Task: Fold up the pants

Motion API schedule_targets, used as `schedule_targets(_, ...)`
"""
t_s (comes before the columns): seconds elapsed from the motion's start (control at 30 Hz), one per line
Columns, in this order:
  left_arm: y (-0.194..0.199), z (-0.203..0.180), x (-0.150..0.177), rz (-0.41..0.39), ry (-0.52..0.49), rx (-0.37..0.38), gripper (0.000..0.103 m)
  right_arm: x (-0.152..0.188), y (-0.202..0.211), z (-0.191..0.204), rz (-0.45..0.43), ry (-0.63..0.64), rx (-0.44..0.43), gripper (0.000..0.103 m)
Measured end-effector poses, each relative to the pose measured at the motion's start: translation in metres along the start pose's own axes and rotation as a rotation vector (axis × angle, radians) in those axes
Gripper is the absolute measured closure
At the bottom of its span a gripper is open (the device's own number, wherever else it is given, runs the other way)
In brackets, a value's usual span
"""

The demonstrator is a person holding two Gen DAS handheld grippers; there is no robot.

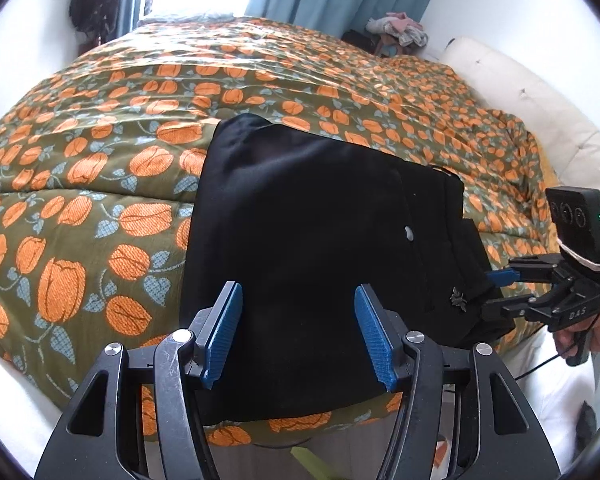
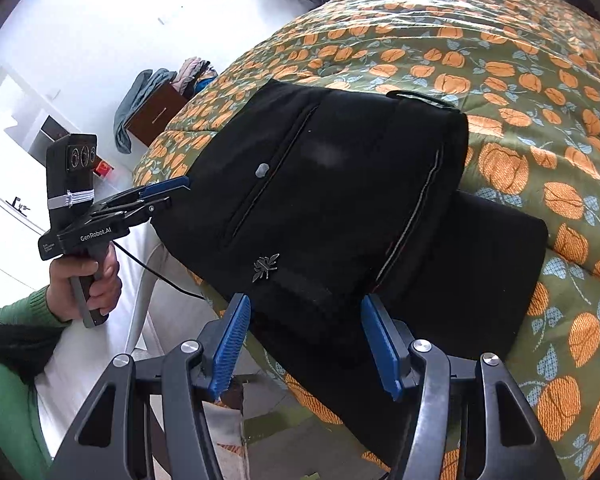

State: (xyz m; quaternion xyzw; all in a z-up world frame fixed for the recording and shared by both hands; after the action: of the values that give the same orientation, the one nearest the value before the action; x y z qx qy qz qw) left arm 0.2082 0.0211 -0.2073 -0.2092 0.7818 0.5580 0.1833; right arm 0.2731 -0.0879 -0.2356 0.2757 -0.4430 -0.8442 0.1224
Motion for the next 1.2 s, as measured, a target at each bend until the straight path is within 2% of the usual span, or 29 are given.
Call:
schedule_targets(0.1,0.0,0.001,0.0,0.0,0.004,-0.001,0.042,-0.001,-0.013,-0.004,0.061,0.01,0.018,0.043)
schedule_targets(0.2,-0.001,0.001,0.001,0.001,0.011,0.0,0.038,-0.003,-0.009,0.001,0.066,0.021,-0.06,0.051)
schedule_targets(0.27,-0.002,-0.001,0.001,0.0,0.011,0.0,0.036,-0.003,-0.007,0.0,0.079,0.031,-0.071,0.055)
schedule_targets(0.4,-0.003,-0.005,0.001,0.002,-0.018,-0.029,0.033,-0.003,-0.023,-0.013,0.096,-0.078,-0.132,0.052)
schedule_targets(0.53,0.004,0.0,-0.003,-0.003,0.006,-0.012,0.033,-0.006,-0.015,-0.002,0.048,-0.083,-0.125,0.076)
schedule_targets(0.63,0.025,0.005,-0.013,-0.046,0.064,0.032,0.033,-0.01,0.018,0.01,-0.049,-0.083,-0.145,0.081)
schedule_targets(0.77,0.047,0.004,-0.025,-0.109,0.092,0.062,0.03,-0.01,0.073,0.014,-0.176,-0.111,-0.163,0.083)
schedule_targets(0.87,0.047,0.0,-0.026,-0.114,0.085,0.073,0.029,0.006,0.102,0.005,-0.227,-0.144,-0.161,0.083)
schedule_targets(0.97,0.033,-0.005,-0.018,-0.077,0.069,0.061,0.029,0.029,0.107,-0.014,-0.211,-0.191,-0.12,0.085)
schedule_targets(1.1,0.018,-0.01,-0.006,-0.025,0.038,0.048,0.029,0.067,0.083,-0.056,-0.159,-0.312,-0.069,0.088)
schedule_targets(1.2,0.015,-0.014,-0.003,-0.005,0.0,0.012,0.029,0.08,0.055,-0.075,-0.111,-0.347,-0.028,0.087)
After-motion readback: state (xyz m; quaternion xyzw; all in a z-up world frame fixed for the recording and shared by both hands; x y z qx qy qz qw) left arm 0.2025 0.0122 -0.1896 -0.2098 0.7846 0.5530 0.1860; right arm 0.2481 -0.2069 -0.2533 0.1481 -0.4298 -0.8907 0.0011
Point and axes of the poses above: each gripper's, at about its wrist camera, not at the fingertips, and y roughly against the way its jaws point, z to its left, x to its underside, the point moved 6 cm from there along -y, roughly the way its jaws point, and after that the axes turned 6 degrees about z, right-handed, at the moved point
